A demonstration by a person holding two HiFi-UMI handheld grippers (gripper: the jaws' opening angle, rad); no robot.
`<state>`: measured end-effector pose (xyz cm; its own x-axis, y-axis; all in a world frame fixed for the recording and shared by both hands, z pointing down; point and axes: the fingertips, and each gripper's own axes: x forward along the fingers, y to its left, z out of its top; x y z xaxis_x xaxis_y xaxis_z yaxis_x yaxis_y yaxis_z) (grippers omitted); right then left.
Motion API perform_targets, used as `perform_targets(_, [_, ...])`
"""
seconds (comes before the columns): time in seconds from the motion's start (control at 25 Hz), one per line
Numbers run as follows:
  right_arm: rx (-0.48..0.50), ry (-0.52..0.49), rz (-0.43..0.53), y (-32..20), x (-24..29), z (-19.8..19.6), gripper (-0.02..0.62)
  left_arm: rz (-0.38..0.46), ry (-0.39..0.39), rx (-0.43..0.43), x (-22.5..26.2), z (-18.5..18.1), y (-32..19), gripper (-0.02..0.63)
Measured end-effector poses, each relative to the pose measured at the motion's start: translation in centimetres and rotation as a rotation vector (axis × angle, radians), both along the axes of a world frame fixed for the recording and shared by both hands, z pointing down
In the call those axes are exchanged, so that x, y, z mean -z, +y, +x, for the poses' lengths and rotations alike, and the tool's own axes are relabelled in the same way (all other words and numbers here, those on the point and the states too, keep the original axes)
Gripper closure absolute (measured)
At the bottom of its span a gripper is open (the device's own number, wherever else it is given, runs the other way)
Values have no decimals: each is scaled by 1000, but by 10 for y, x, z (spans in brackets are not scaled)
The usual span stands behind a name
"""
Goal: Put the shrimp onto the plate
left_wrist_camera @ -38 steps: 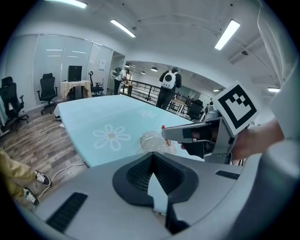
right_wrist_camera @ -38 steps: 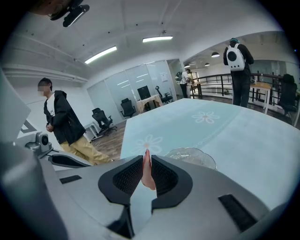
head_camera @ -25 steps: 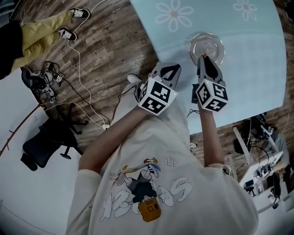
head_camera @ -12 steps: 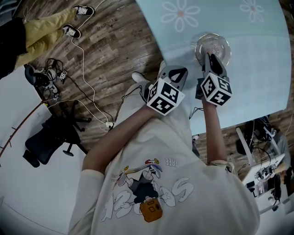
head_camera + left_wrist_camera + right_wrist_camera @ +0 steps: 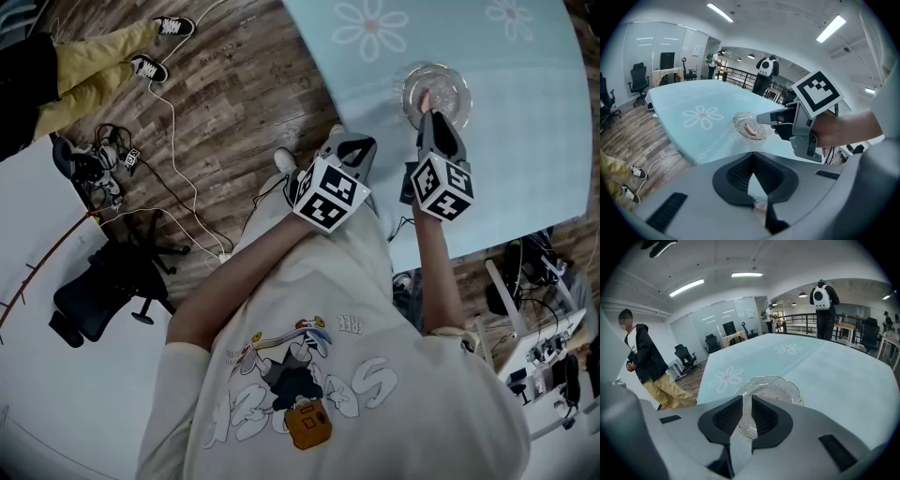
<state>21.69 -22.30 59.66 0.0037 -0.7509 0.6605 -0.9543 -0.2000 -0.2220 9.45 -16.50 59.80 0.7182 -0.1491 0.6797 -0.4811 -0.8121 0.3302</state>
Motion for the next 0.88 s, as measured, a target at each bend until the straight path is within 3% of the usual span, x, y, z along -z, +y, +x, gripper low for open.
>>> perform_targets(0.28, [-58,9,28,19,16,-12,566,22,22,5,15,-16,1,598])
perform_targets(0.56, [-33,17,101,46,54,-47,569,83,113,-2,65,-38,9,598])
perform_targets(0.88, [-33,30,183,76,97,-92,569,143,164,37,93,-84,15,598])
